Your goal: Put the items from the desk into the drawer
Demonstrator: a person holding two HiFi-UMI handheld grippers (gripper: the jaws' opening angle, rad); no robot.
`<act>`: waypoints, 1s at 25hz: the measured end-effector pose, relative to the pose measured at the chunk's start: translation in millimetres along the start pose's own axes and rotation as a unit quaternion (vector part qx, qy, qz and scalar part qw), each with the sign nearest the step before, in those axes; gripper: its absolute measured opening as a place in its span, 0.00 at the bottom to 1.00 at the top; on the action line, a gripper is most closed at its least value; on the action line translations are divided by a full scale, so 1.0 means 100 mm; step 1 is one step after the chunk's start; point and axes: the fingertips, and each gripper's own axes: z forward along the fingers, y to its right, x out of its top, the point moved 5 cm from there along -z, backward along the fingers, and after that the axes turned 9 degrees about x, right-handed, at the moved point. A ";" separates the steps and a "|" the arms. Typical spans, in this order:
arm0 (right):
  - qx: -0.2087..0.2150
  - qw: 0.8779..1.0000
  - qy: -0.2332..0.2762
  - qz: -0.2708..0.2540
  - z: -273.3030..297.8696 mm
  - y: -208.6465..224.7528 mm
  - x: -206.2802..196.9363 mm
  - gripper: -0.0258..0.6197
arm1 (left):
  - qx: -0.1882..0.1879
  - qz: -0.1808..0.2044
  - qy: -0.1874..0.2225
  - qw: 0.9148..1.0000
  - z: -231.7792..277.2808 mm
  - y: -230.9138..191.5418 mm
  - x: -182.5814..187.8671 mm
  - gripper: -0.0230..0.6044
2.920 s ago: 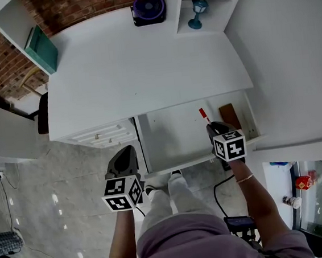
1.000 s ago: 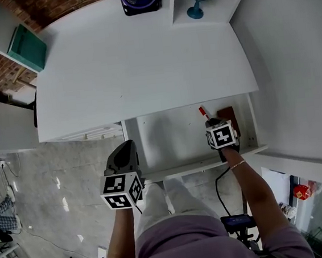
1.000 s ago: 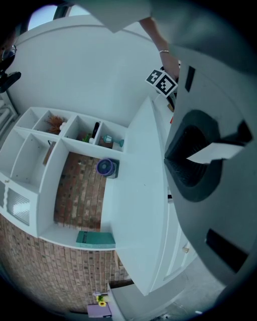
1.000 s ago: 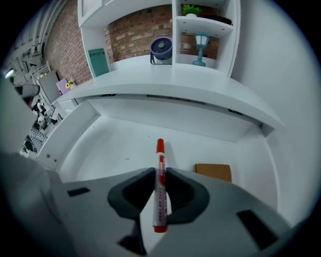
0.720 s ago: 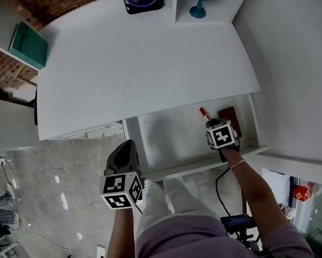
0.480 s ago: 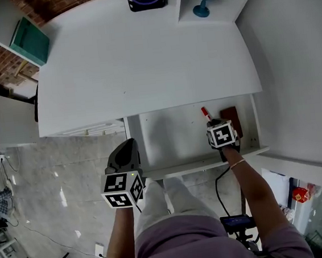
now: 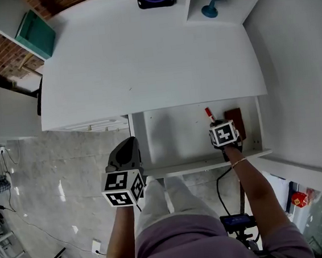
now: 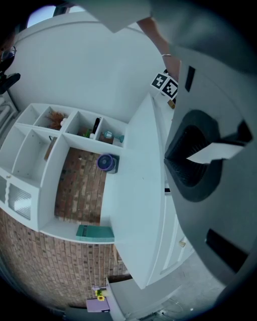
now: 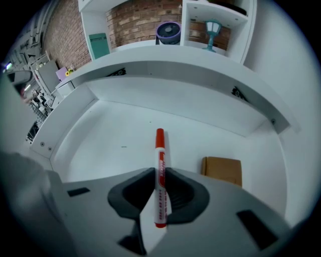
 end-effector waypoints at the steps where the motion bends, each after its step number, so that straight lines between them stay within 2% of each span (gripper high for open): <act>1: 0.000 1.000 0.000 0.000 0.00 0.00 0.00 0.15 | 0.001 -0.001 0.000 1.000 0.00 -0.01 0.00 0.04; 17: -0.006 1.000 0.003 0.001 0.02 0.00 -0.01 0.17 | 0.008 0.001 0.006 1.000 -0.13 -0.08 -0.02 0.04; 25: -0.014 0.998 0.049 0.022 -0.19 -0.04 0.08 0.17 | 0.009 0.004 0.014 1.000 -0.23 -0.10 -0.01 0.04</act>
